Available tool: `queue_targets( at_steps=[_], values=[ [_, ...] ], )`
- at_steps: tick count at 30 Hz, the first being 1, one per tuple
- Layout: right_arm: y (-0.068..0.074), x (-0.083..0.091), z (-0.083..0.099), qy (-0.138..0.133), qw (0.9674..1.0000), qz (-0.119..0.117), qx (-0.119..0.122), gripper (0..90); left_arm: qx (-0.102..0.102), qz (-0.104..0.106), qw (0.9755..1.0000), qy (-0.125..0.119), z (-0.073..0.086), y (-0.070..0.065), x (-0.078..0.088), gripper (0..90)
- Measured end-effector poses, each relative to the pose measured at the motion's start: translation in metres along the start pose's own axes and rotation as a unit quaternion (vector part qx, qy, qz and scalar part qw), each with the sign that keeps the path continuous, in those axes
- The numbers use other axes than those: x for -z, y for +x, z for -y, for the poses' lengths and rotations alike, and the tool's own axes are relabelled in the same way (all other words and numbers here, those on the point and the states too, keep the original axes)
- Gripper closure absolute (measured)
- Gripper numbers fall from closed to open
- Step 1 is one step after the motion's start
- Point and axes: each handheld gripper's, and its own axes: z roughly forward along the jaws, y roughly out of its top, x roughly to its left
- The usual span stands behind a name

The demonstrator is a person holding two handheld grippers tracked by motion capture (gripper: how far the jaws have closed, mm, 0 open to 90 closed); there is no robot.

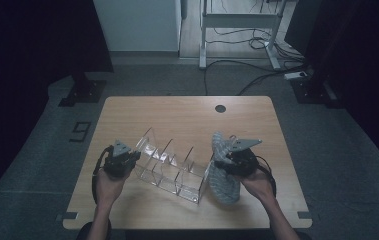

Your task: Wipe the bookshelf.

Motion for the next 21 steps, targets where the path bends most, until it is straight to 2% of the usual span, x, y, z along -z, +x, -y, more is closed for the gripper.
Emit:
queue_targets(
  at_steps=[7, 10, 21],
  values=[
    [0.006, 0.002, -0.001, -0.001, 1.0, -0.001, 0.009, 69.3, 0.0, -0.016, 0.9999, 0.004, -0.002, -0.003, -0.001, 85.0],
    [0.01, 0.003, -0.002, 0.0, 0.9999, -0.003, 0.016, 69.3, 0.006, -0.017, 0.9998, 0.002, -0.002, -0.003, -0.002, 85.0],
    [0.022, 0.01, 0.001, 0.003, 0.9996, -0.012, 0.025, 69.2, 0.007, -0.022, 0.9997, 0.005, -0.002, -0.005, -0.003, 84.6]
  ],
)
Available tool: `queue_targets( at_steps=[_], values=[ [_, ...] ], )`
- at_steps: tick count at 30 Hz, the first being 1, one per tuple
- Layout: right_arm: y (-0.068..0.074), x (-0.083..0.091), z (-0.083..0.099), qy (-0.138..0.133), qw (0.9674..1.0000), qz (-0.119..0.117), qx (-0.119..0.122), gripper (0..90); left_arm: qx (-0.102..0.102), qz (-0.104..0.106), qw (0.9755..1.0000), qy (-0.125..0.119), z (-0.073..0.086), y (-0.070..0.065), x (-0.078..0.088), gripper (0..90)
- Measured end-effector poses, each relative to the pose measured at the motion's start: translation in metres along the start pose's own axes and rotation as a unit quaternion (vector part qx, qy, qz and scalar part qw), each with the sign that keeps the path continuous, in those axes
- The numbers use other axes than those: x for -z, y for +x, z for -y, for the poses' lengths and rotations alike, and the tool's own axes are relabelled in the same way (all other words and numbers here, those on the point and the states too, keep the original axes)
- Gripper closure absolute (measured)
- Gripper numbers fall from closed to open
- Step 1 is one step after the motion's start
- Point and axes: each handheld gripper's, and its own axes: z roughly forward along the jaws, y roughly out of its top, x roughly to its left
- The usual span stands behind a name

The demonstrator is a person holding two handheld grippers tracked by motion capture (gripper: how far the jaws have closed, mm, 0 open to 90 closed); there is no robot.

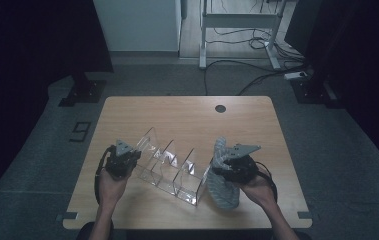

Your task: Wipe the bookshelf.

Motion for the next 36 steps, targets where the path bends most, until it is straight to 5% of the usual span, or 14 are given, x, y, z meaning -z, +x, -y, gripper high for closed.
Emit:
queue_targets(
  at_steps=[8, 36],
  values=[
    [0.013, 0.003, 0.0, 0.005, 0.9999, 0.006, 0.013, 69.2, 0.0, -0.009, 0.9999, 0.006, -0.001, -0.002, 0.0, 84.1],
    [0.06, 0.01, 0.003, 0.015, 0.9963, -0.071, 0.045, 68.9, 0.006, -0.017, 0.9997, 0.014, -0.002, -0.004, 0.0, 83.7]
  ],
)
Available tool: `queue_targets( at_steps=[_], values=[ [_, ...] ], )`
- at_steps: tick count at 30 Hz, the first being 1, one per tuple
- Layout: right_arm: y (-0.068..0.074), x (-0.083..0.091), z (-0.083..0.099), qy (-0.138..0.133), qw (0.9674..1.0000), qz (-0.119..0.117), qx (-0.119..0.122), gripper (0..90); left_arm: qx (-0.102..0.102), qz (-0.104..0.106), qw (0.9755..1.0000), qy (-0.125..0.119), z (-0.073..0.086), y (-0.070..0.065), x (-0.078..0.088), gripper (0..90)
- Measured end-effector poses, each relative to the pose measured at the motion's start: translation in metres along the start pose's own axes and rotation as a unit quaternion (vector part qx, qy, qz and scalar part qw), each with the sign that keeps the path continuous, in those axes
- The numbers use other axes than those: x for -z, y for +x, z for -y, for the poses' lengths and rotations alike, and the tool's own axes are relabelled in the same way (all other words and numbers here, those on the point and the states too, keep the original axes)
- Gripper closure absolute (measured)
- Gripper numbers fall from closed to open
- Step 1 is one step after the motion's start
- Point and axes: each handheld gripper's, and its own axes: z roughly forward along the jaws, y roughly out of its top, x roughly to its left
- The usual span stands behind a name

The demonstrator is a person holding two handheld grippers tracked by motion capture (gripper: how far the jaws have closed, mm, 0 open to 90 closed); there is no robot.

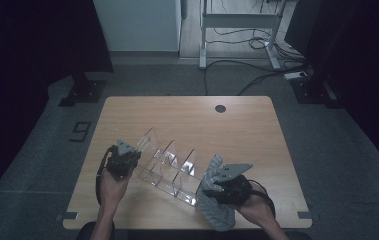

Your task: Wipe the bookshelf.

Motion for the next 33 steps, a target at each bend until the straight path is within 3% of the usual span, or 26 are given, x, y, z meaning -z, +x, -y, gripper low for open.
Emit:
queue_targets(
  at_steps=[4, 6, 12, 28, 33],
  values=[
    [0.008, -0.001, 0.0, 0.005, 0.9999, -0.016, 0.005, 68.8, 0.001, -0.002, 1.0, 0.002, 0.0, 0.0, 0.001, 83.6],
    [0.011, -0.002, -0.001, 0.01, 0.9998, -0.01, 0.014, 68.8, 0.001, -0.002, 1.0, 0.002, 0.0, 0.0, 0.001, 83.6],
    [0.006, -0.005, 0.001, 0.012, 0.9998, -0.015, 0.002, 68.9, 0.004, 0.005, 1.0, 0.001, 0.001, 0.002, 0.001, 83.7],
    [-0.002, -0.036, 0.018, 0.075, 0.997, -0.011, -0.018, 68.9, 0.006, 0.021, 0.9998, -0.002, 0.002, 0.005, 0.002, 84.4],
    [-0.007, -0.041, 0.023, 0.082, 0.9962, -0.011, -0.027, 68.8, 0.004, 0.024, 0.9997, -0.002, 0.002, 0.007, 0.002, 84.6]
  ],
)
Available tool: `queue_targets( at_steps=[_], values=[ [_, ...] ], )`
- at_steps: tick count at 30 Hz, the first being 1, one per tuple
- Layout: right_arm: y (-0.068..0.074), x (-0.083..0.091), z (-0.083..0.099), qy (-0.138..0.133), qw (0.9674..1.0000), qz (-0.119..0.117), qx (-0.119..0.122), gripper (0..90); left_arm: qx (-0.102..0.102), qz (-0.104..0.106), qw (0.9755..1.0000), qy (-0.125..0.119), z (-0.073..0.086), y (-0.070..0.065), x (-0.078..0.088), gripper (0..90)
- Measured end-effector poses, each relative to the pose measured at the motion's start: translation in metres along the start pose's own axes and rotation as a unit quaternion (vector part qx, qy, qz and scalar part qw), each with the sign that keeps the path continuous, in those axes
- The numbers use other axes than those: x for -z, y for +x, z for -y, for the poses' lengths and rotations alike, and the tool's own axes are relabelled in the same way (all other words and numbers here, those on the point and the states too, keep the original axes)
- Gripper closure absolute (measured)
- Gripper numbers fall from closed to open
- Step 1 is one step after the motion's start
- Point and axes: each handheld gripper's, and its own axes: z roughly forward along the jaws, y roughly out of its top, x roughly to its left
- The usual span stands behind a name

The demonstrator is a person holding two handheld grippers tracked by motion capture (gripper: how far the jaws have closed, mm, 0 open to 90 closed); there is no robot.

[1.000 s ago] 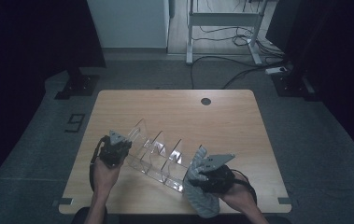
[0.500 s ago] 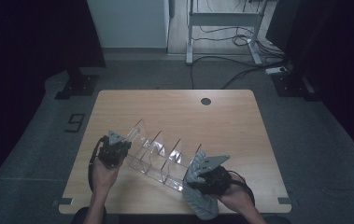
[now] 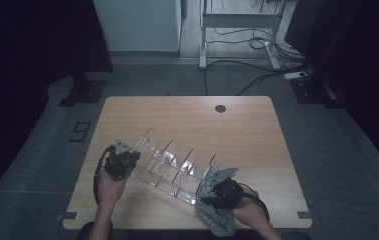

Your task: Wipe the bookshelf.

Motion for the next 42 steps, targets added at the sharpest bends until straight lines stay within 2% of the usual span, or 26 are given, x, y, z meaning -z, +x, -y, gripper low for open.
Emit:
queue_targets(
  at_steps=[7, 14, 23, 30, 42],
  values=[
    [-0.005, 0.001, 0.001, -0.006, 0.9999, 0.008, -0.013, 68.8, -0.005, 0.024, 0.9997, -0.005, 0.002, 0.006, 0.001, 85.8],
    [-0.019, 0.002, 0.002, -0.015, 0.999, 0.02, -0.037, 68.8, -0.013, 0.024, 0.9996, -0.001, 0.001, 0.006, 0.001, 85.8],
    [-0.04, 0.003, 0.003, -0.027, 0.9966, 0.036, -0.07, 68.7, -0.012, 0.025, 0.9996, -0.001, 0.001, 0.006, 0.001, 85.8],
    [-0.054, 0.004, 0.004, -0.038, 0.9949, 0.042, -0.084, 68.6, -0.015, 0.026, 0.9996, -0.001, 0.001, 0.006, 0.001, 85.8],
    [-0.076, 0.005, 0.001, -0.049, 0.9913, 0.066, -0.103, 68.5, -0.012, 0.026, 0.9996, -0.002, 0.001, 0.006, 0.001, 85.8]
  ],
)
